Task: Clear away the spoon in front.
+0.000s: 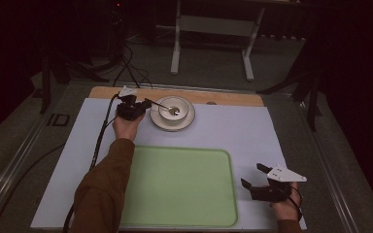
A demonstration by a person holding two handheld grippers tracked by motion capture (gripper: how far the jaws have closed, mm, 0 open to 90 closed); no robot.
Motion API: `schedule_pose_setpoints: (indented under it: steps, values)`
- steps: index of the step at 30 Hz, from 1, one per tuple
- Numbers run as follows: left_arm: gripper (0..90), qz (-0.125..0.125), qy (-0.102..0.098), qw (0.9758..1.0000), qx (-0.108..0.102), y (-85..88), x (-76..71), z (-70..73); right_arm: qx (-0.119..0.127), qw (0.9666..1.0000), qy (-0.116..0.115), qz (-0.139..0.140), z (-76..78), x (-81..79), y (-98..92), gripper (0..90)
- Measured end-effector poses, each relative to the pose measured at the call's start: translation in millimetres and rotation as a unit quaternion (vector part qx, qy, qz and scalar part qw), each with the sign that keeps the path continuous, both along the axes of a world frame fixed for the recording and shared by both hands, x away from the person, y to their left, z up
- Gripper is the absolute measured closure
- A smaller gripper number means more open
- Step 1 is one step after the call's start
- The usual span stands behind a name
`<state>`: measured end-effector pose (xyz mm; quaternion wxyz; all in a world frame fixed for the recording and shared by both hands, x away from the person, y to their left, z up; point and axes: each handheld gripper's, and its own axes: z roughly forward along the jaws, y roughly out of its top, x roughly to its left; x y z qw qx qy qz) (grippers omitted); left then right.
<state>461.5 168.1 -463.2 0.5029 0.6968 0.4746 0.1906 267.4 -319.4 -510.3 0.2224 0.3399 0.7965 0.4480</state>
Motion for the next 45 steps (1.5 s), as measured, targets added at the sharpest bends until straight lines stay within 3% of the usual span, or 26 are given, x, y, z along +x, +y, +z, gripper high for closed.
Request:
schedule_pose_setpoints:
  steps: [5,12,20,23,35,45]
  values:
    - [89.4,-0.002,-0.026,0.9996,0.01,-5.3,-7.7,7.3,-0.001,1.0,0.0,0.001,-0.1,0.0,0.6,14.5]
    - [89.8,-0.003,-0.046,0.9985,0.028,-7.9,-14.5,14.8,-0.002,1.0,0.001,0.001,-0.3,0.1,1.0,14.5]
    - [89.8,-0.001,-0.065,0.9976,0.024,-4.3,-22.1,25.6,-0.002,1.0,0.001,0.001,-0.3,0.0,1.2,14.5]
    - [89.8,-0.001,-0.078,0.9964,0.032,-3.7,-27.2,31.8,-0.002,1.0,0.0,0.002,-0.2,-0.1,1.3,14.5]
    - [89.8,-0.01,-0.093,0.9951,0.032,1.7,-40.4,45.2,-0.002,1.0,0.0,0.002,0.0,-0.3,1.5,14.6]
    - [89.8,-0.02,-0.11,0.9936,0.019,12.8,-56.8,63.3,-0.001,1.0,-0.001,0.002,0.0,-0.4,1.7,14.6]
